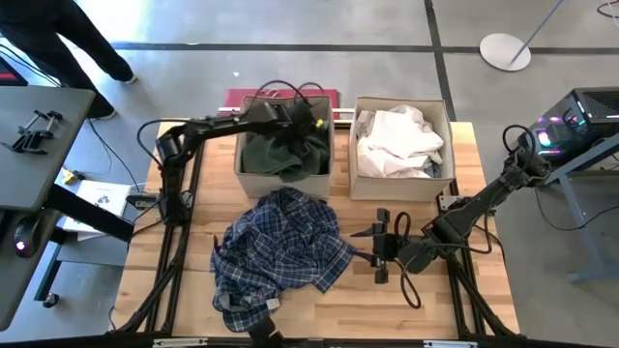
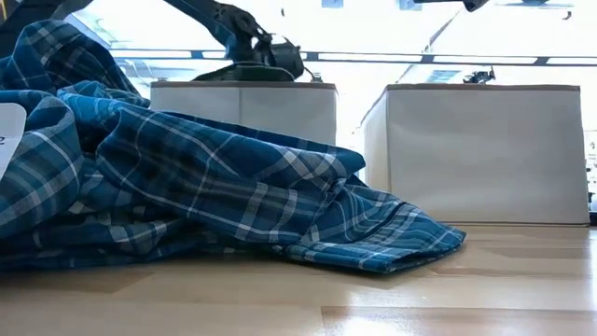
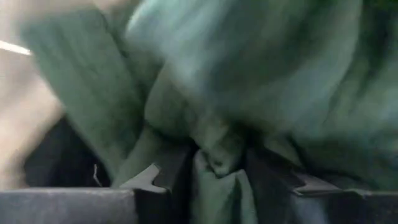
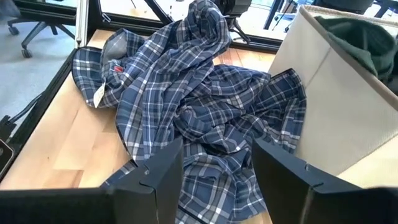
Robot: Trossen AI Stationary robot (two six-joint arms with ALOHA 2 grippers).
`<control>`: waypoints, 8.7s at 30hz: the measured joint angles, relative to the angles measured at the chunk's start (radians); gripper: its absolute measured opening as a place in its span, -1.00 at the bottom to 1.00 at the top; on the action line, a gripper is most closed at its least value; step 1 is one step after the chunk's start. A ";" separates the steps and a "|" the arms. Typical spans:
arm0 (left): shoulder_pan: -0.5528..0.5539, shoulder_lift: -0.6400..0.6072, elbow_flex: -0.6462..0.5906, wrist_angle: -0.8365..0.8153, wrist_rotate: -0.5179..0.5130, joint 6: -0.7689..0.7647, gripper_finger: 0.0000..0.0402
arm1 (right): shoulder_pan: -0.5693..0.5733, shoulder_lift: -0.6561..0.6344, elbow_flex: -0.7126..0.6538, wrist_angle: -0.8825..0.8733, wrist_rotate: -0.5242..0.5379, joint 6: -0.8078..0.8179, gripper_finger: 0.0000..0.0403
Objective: Sort clothes
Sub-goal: Put the green towel into the left brown bin, then put the blue patterned shirt into the left brown bin
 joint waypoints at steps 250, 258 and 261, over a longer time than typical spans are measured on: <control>-0.051 -0.350 -0.242 -0.321 -0.005 -0.349 -0.65 | 0.124 -0.039 0.038 0.022 0.184 -0.086 -0.11; 0.041 -0.159 -0.381 0.090 0.110 -0.187 -0.76 | 0.124 -0.039 0.038 0.006 0.184 -0.062 -0.11; 0.053 -0.132 -0.349 0.031 0.123 -0.156 -0.78 | 0.124 -0.039 0.038 0.002 0.184 -0.060 -0.11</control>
